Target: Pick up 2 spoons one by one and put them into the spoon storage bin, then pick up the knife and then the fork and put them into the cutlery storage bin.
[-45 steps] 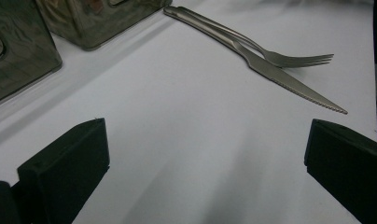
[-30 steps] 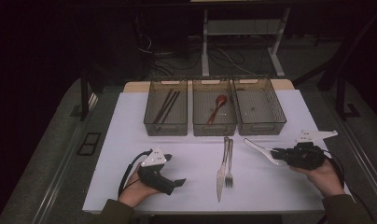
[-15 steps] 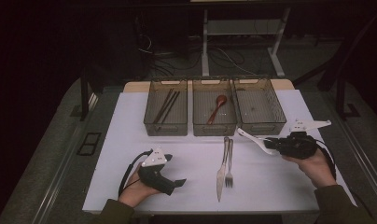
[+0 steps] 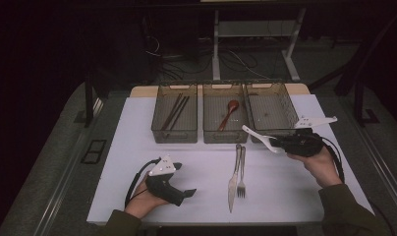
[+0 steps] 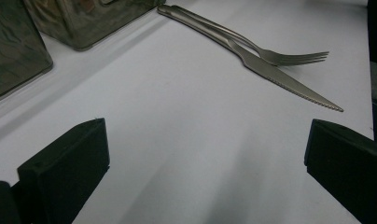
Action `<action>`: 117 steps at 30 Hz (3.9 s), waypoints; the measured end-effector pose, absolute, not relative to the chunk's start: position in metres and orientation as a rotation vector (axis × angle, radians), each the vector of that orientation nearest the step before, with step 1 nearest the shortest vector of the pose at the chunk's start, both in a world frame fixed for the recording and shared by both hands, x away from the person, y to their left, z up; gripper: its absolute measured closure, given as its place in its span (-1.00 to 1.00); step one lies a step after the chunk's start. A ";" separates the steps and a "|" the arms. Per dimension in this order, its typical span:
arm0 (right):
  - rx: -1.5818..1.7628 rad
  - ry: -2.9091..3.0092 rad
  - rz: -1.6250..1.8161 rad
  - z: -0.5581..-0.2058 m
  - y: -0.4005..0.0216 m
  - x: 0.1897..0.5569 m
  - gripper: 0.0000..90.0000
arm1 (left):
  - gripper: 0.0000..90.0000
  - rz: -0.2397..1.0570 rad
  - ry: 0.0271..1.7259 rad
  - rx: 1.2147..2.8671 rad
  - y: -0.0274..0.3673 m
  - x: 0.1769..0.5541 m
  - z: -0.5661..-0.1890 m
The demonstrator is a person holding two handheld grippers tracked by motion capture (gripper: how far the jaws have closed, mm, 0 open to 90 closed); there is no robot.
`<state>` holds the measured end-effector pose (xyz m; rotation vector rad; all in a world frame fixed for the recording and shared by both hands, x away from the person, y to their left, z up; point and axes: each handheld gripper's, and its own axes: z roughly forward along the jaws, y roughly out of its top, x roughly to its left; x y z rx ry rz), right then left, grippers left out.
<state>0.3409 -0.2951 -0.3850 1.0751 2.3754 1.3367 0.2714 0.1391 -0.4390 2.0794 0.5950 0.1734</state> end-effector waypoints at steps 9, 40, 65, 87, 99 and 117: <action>1.066 2.364 1.343 -0.381 -0.273 0.358 0.78 | -1.00 0.170 0.587 2.078 0.139 0.271 -0.439; 1.124 2.392 1.245 -0.385 -0.203 0.437 0.76 | -1.00 0.163 0.580 2.077 0.136 0.270 -0.440; 1.099 2.348 1.349 -0.376 -0.214 0.405 0.43 | -1.00 0.159 0.575 2.087 0.136 0.269 -0.440; 1.030 2.511 1.310 -0.407 -0.225 0.349 0.98 | -1.00 0.165 0.568 2.099 0.137 0.270 -0.440; 0.918 2.666 1.211 -0.425 -0.206 0.321 0.98 | -1.00 0.170 0.567 2.098 0.137 0.269 -0.439; 0.846 2.781 1.078 -0.444 -0.187 0.306 0.98 | -1.00 0.170 0.567 2.098 0.137 0.269 -0.439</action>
